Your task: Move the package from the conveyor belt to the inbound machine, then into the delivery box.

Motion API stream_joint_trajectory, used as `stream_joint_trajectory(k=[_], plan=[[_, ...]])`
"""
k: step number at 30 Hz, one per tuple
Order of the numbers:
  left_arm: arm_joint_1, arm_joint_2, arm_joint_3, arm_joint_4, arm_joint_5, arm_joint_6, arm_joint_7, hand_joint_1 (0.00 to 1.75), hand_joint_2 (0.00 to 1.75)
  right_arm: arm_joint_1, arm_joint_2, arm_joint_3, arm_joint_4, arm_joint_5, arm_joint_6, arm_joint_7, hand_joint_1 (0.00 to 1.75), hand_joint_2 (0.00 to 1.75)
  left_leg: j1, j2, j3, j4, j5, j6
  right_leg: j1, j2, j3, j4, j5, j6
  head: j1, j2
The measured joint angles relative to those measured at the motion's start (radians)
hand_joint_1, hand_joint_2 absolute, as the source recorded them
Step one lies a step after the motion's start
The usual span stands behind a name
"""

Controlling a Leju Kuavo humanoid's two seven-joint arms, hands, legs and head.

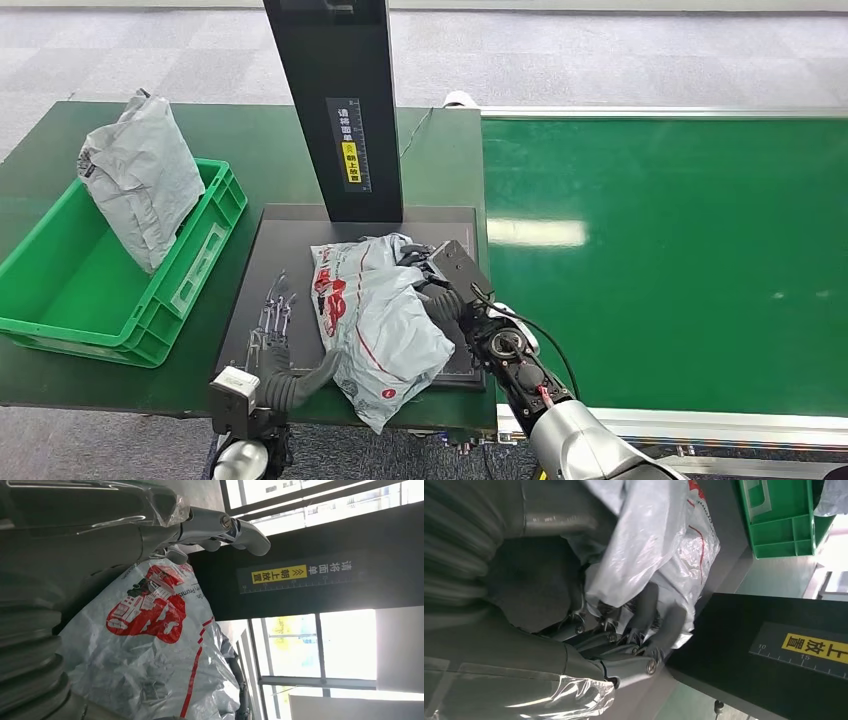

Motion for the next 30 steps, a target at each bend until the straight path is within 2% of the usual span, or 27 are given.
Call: stream_joint_trajectory(k=[10,16,18,22,26,30], plan=[[0.008,0.003,0.006,-0.006,0.000,0.002,0.001,0.00,1.75,0.017,0.000,0.010,0.022,-0.035,0.026,-0.031,0.00,1.75,0.000,0.000,0.000,0.000,0.000,0.000,0.000,0.000,0.000,0.000,0.000,0.000,0.000,0.000],[0.041,0.010,0.011,-0.013,0.009,0.015,-0.003,0.00,1.75,0.097,-0.003,0.004,-0.018,-0.168,0.137,-0.230,0.00,1.75,0.000,0.000,0.000,0.000,0.000,0.000,0.000,0.000,0.000,0.000,-0.001,0.000,0.000,0.000],[0.055,0.012,0.012,-0.016,0.006,0.015,-0.006,0.00,1.75,0.145,-0.012,-0.006,-0.069,-0.236,0.181,-0.259,0.00,1.75,0.000,0.000,0.000,0.000,-0.001,0.000,0.000,0.000,-0.001,0.000,-0.002,0.000,0.000,0.000],[0.068,0.012,0.013,-0.020,0.002,0.012,-0.007,0.00,1.75,0.248,-0.040,-0.047,-0.195,-0.352,0.232,-0.236,0.00,1.75,0.000,-0.001,0.000,0.000,-0.001,0.000,0.000,0.000,0.000,-0.001,-0.002,0.000,0.000,0.000],[0.062,0.007,0.003,-0.021,-0.013,-0.004,0.011,0.00,1.75,0.315,-0.062,-0.097,-0.275,-0.386,0.226,-0.224,0.00,1.75,-0.001,0.000,0.000,0.000,-0.001,0.000,0.000,0.000,0.000,-0.001,-0.002,0.000,0.000,0.000],[0.054,-0.010,-0.036,0.002,-0.055,-0.021,0.028,0.00,1.75,0.339,-0.076,-0.145,-0.334,-0.396,0.225,-0.224,0.00,1.75,-0.001,0.000,0.001,0.000,-0.001,0.000,0.000,0.000,0.000,-0.001,-0.001,0.000,0.000,0.000]])
